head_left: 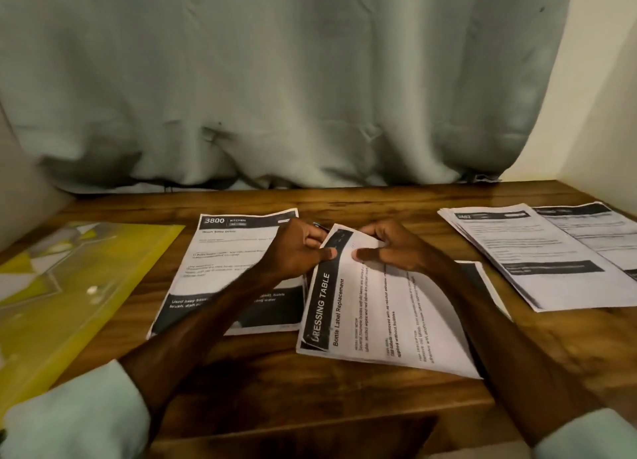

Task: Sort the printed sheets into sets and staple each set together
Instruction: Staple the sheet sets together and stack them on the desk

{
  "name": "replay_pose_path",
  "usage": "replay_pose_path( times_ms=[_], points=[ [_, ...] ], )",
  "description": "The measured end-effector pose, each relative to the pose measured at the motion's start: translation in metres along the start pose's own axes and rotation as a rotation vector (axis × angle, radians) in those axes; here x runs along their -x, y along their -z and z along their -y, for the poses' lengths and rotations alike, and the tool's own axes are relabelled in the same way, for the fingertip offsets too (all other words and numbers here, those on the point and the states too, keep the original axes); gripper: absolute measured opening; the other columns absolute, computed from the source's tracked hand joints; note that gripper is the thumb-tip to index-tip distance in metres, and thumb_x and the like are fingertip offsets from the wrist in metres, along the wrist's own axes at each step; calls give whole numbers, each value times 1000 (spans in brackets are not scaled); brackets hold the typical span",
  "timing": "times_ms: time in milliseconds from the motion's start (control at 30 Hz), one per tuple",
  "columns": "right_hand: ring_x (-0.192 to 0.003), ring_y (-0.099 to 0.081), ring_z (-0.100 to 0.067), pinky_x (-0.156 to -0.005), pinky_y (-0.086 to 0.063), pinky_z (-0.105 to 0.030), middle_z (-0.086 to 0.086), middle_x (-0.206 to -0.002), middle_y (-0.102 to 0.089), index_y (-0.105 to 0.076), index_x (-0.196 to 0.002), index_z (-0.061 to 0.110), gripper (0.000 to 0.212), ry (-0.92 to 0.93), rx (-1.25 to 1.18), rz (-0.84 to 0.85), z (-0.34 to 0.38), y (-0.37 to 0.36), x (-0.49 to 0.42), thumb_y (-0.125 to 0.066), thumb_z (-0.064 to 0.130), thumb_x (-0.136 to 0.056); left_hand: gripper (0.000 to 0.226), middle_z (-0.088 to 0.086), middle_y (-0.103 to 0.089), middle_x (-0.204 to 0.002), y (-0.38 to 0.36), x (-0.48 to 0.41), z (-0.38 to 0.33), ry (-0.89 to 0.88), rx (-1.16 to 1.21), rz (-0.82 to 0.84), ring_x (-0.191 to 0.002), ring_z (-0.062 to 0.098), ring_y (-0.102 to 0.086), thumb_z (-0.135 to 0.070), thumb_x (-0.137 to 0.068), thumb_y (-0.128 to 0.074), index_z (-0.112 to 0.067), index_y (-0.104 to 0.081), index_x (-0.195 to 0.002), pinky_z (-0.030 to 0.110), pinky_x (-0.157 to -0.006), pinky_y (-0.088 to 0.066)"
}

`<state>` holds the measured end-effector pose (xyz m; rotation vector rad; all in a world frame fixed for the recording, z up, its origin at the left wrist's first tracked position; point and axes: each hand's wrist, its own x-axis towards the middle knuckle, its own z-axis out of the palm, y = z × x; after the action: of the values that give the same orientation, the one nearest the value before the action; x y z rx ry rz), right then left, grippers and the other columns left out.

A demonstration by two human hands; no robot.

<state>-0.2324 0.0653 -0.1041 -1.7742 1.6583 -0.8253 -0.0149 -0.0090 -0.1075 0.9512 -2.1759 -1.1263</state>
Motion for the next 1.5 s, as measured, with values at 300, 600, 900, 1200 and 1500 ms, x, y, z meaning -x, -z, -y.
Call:
replay_pose_path(
  times_ms=[300,600,900,1200,1500],
  points=[
    [-87,-77,-21,-82,-61,-50,-5,-96,-79,-75,-97,9,18,82,61,67,-5,-4,-14,-63,21,-101,15,0,-79,-91,9,-19,18,-73,-64,160,-82,12,-77,-9,-92,-73,-15,-77,-105,25,-72,-62],
    [-71,-75,-19,-66,-60,-28,-8,-84,-79,-72,-104,-10,18,-109,-406,-43,-19,-18,-14,-62,3,-97,22,5,-80,-91,12,-39,15,-70,-86,140,-78,20,-77,-16,-86,-82,-11,-76,-107,33,-74,-64],
    [-71,-63,-25,-65,-49,-35,-13,-88,-76,-80,-90,13,24,-70,-437,-303,-27,-26,-10,-60,15,-102,33,-1,-78,-96,-9,-68,-1,-179,-264,-6,-72,1,-68,-18,-80,-87,-14,-77,-112,17,-69,-56],
    [-85,-60,-25,-80,-43,-34,-24,-104,-75,-80,-103,9,22,-78,-428,-337,-31,-27,-13,-61,18,-102,32,12,-68,-127,-55,-55,21,-499,-796,-342,-121,34,-60,-26,-100,-65,-8,-66,-127,45,-106,-42],
    [-107,-71,-30,-101,-51,-38,-14,-107,-77,-78,-105,2,19,-51,-536,-313,-36,-24,-17,-61,9,-100,16,5,-75,-90,-53,-46,14,-662,-636,-614,-82,28,-70,-26,-91,-69,-12,-76,-89,32,-66,-53]
  ],
)
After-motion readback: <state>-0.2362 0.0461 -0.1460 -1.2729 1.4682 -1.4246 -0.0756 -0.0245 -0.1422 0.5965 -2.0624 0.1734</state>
